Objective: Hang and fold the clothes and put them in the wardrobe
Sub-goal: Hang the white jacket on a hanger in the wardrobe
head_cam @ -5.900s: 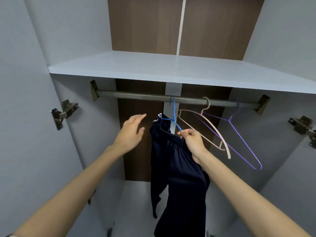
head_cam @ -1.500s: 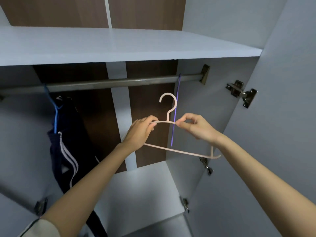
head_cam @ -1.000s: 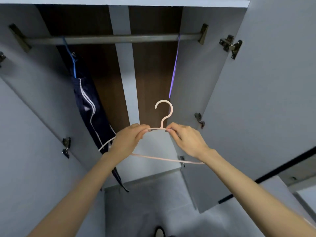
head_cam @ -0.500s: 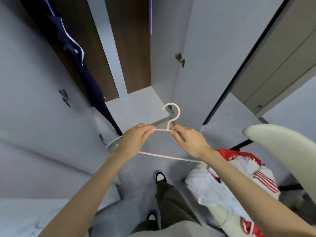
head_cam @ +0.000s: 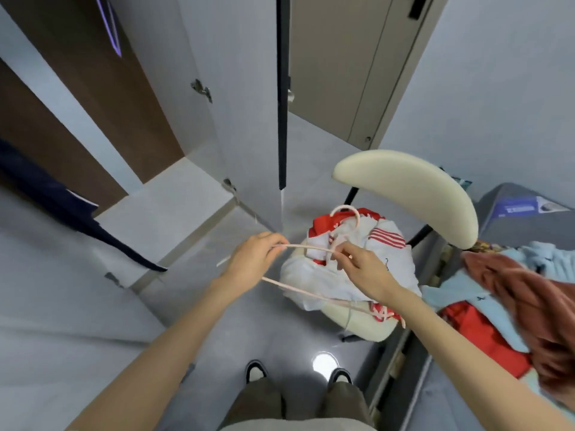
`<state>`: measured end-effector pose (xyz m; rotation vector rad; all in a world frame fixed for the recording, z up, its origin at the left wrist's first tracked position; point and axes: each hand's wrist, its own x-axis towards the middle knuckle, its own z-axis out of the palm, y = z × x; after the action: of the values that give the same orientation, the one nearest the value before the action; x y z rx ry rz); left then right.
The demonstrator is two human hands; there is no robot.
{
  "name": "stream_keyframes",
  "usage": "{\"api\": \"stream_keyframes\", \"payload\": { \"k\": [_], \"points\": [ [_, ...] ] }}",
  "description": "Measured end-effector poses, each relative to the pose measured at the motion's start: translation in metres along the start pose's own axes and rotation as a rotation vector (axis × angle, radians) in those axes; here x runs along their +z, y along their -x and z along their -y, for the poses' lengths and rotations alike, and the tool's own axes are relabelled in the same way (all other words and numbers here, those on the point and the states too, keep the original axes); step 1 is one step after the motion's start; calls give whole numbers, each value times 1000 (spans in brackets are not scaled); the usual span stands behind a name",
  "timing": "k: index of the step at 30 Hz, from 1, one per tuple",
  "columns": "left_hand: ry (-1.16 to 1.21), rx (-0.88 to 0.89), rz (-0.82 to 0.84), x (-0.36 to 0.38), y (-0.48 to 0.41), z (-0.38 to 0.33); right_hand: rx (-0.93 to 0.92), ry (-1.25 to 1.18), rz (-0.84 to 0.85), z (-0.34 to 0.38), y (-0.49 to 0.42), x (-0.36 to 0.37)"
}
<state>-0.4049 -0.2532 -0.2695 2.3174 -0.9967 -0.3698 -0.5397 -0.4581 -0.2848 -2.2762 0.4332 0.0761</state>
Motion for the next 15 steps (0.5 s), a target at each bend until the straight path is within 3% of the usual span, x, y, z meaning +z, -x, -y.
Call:
{"api": "stream_keyframes", "payload": {
  "k": [4, 8, 13, 15],
  "points": [
    [53, 107, 90, 59, -27, -58, 151, -166, -91, -56, 35, -35],
    [5, 187, 34, 118, -52, -104, 260, -217, -193, -111, 59, -73],
    [56, 97, -180, 167, -74, -130, 385, -209, -297, -174, 61, -102],
    [99, 31, -167, 182, -80, -125, 419, -202, -324, -192, 53, -107]
  ]
}}
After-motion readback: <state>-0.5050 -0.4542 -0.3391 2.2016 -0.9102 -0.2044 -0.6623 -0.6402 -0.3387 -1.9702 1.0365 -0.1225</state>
